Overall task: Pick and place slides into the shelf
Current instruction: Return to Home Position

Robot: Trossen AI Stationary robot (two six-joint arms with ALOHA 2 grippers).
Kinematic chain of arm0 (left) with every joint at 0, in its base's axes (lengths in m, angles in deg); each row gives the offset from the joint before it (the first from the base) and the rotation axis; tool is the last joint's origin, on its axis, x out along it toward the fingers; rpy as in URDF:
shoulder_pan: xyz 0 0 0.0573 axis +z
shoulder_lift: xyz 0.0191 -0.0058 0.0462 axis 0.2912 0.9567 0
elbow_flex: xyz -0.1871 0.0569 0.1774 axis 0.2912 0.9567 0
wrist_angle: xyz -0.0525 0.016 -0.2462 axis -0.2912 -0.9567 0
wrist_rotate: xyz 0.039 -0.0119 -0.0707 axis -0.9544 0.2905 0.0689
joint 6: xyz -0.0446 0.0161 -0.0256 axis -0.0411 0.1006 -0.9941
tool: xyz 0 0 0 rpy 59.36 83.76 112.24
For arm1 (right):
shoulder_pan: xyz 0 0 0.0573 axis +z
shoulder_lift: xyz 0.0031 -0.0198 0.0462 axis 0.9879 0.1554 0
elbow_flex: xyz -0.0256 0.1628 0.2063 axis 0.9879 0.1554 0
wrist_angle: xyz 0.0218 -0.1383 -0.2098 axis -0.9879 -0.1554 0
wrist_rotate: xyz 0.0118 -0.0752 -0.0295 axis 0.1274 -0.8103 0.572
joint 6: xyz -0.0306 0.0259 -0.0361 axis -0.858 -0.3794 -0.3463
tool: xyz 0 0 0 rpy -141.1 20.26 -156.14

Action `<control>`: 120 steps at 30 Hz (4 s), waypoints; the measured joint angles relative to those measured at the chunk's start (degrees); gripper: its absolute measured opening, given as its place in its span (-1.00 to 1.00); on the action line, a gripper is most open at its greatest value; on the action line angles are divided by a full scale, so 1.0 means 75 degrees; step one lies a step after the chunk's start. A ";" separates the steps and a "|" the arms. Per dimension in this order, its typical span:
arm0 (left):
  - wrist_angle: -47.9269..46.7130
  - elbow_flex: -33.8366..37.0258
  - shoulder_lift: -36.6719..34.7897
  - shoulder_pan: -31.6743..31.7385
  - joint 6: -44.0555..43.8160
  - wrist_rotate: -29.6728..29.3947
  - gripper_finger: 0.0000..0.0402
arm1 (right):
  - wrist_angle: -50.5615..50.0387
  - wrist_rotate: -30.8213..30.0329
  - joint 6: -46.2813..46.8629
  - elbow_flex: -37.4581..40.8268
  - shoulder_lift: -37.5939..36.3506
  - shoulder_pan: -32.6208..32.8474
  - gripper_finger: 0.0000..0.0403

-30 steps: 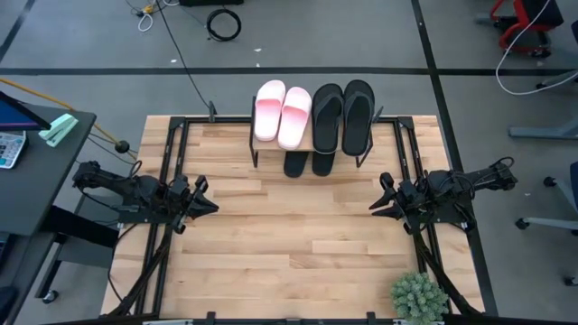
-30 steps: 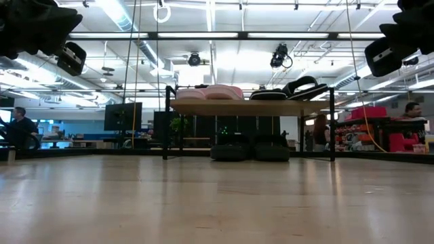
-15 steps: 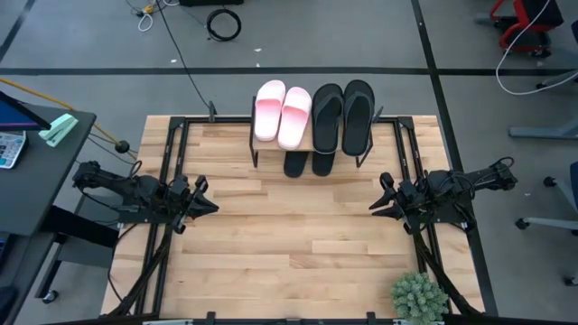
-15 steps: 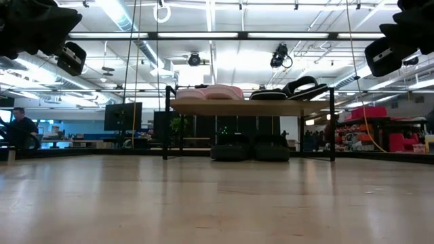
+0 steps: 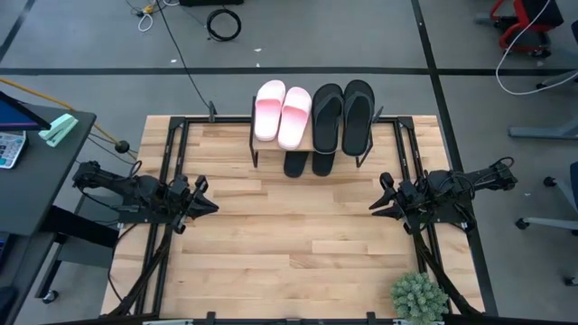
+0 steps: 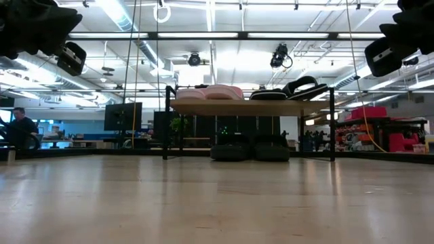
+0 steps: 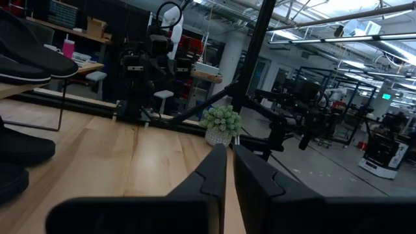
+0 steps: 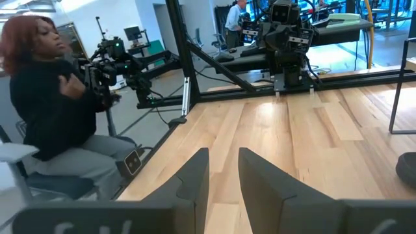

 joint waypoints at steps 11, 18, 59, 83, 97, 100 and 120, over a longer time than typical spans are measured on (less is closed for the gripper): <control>0.0000 0.0000 0.0000 0.0000 -0.0001 -0.0002 -0.85 | 0.0000 -0.0002 0.0001 0.0000 0.0000 0.0000 -0.56; 0.0000 0.0000 0.0000 0.0000 0.0003 -0.0002 -0.80 | 0.0001 0.0001 0.0000 0.0000 0.0000 0.0000 -0.56; 0.0000 0.0000 0.0000 0.0000 0.0000 -0.0002 -0.83 | -0.0002 0.0001 0.0001 0.0000 0.0000 0.0000 -0.56; 0.0000 0.0000 0.0000 0.0000 0.0003 -0.0002 -0.82 | -0.0001 -0.0002 0.0001 0.0000 0.0000 0.0000 -0.56; 0.0000 0.0001 0.0000 0.0000 0.0000 -0.0002 -0.86 | 0.0001 -0.0002 0.0001 0.0000 0.0000 0.0000 -0.56; 0.0000 0.0001 0.0000 0.0000 -0.0002 -0.0002 -0.88 | -0.0001 0.0000 0.0001 0.0000 0.0000 0.0000 -0.56; 0.0000 0.0001 0.0000 0.0000 -0.0001 -0.0001 -0.83 | 0.0001 -0.0002 0.0001 0.0000 0.0000 0.0000 -0.56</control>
